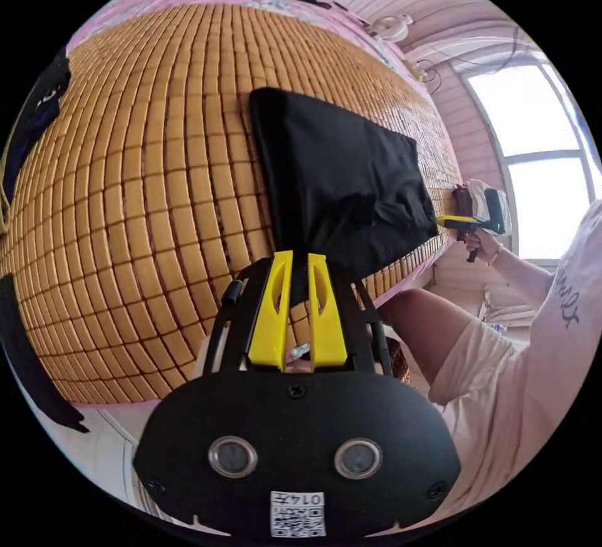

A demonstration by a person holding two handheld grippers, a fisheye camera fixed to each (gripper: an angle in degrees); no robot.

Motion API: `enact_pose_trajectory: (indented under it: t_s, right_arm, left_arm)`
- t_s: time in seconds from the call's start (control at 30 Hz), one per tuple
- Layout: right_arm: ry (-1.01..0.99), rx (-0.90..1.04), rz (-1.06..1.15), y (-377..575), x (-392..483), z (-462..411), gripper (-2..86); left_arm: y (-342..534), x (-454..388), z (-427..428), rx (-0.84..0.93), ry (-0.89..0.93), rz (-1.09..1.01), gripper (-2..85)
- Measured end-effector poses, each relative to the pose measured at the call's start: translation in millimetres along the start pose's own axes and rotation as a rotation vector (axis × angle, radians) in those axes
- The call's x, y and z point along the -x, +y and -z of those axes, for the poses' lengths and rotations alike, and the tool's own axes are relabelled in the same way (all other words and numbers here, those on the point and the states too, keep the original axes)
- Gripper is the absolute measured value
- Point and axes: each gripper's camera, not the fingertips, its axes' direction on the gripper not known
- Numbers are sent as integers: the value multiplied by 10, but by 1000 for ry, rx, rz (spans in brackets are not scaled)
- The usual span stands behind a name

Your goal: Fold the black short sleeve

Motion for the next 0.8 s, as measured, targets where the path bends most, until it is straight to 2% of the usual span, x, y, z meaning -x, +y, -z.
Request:
enact_pose_trajectory:
  t_s: [0.1, 0.33, 0.43, 0.57, 0.67, 0.8]
  right_arm:
    - [62, -56, -40, 121, 156, -34, 65]
    - [232, -144, -136, 366, 485, -212, 69]
    - [248, -89, -92, 400, 668, -423, 59]
    - [317, -78, -16, 472, 913, -604, 28]
    - [355, -112, -7, 565, 1061, -712, 17]
    - [514, -135, 97, 670, 1378, -932, 11]
  left_arm:
    - [153, -45, -26, -5, 5, 39, 49]
    - [300, -265, -29, 24, -177, 32, 54]
    - [352, -434, -101, 67, -249, -61, 47]
    - [504, -536, -99, 69, -226, -120, 7]
    - [668, -803, -146, 76, -358, -329, -5]
    - [803, -936, -162, 90, -402, -374, -8]
